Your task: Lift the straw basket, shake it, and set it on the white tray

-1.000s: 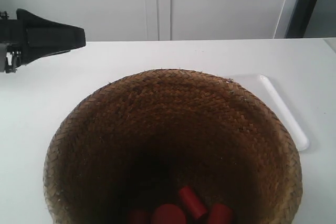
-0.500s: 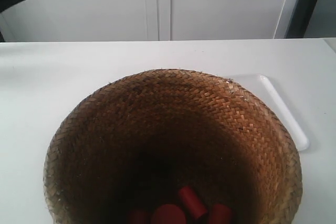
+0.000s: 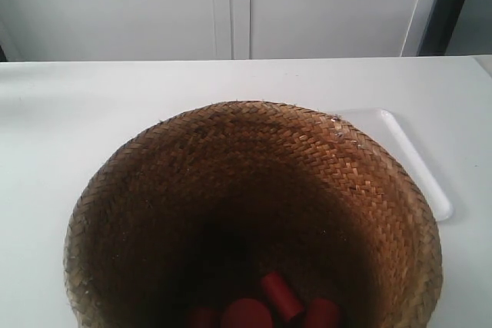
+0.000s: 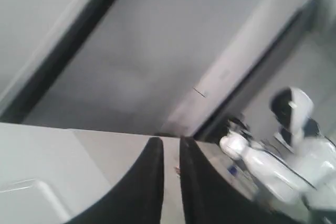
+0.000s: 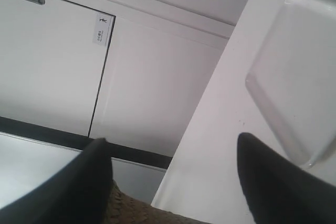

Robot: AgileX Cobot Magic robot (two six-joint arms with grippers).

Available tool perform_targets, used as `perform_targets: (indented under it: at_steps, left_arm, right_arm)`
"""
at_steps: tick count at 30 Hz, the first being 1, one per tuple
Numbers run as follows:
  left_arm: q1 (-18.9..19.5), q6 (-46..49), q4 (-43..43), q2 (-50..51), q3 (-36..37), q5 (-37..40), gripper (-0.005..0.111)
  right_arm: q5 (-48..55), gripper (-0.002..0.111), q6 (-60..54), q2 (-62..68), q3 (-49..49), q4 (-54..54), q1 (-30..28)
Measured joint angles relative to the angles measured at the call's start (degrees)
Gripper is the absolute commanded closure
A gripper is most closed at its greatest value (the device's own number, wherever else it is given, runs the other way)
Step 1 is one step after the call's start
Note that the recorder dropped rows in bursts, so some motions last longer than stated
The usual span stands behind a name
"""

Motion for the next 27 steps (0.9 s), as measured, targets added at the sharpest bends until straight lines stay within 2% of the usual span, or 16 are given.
perform_targets:
  at_steps: [3, 8, 10, 11, 12, 14, 15, 16, 19, 22, 24, 27]
  left_arm:
    - [-6.1, -0.28, -2.74, 0.0, 1.79, 22.14, 0.089]
    - [-21.1, 1.11, -5.43, 0.0, 3.57, 63.65, 0.089]
    - [-25.67, 3.12, -5.94, 0.0, 3.65, 74.82, 0.089]
    - [-27.55, 5.09, -6.15, 0.0, 3.65, 77.55, 0.089]
    - [-28.66, 7.91, -6.28, 0.0, 3.65, 78.15, 0.089]
    - [-29.95, 21.03, -7.19, 0.0, 3.65, 72.67, 0.089]
    - [-30.22, 28.18, -8.28, 0.11, 3.65, 68.13, 0.089]
    - [-30.38, 40.14, -9.67, 0.67, 3.65, 59.54, 0.089]
    - [-30.92, 64.23, -12.28, 2.51, 3.65, 39.46, 0.089]
    - [-31.05, 79.54, -14.53, 3.42, 3.65, 29.26, 0.089]
    - [-31.05, 85.33, -17.91, 3.66, 3.65, 29.1, 0.089]
    - [-31.05, 89.41, -29.6, 3.66, 3.16, 37.25, 0.089]
  right_arm:
    - [-0.21, 0.045, 0.0, 0.0, 0.0, 0.0, 0.0]
    - [-0.56, 0.045, 0.0, 0.0, 0.0, 0.12, 0.0]
    - [-0.65, 0.045, 0.0, 0.0, 0.0, 0.12, 0.0]
    - [-0.68, 0.045, 0.0, 0.0, 0.0, 0.12, 0.0]
    - [-0.78, 0.045, 0.0, 0.0, 0.0, 0.12, 0.0]
    - [-0.78, 0.045, 0.1, 0.0, 0.0, 0.12, 0.0]
    - [-0.89, 0.045, 0.1, 0.0, 0.0, 0.12, 0.0]
    - [-0.89, 0.045, 0.1, 0.0, 0.0, 0.12, 0.0]
    - [-0.89, 0.045, 0.1, 0.0, 0.0, 0.12, 0.0]
    - [-0.89, 0.045, 0.1, 0.0, 0.0, 0.12, 0.0]
    - [-0.89, 0.045, 0.1, 0.0, 0.0, 0.12, 0.0]
    - [-0.89, 0.045, 0.1, 0.0, 0.0, 0.12, 0.0]
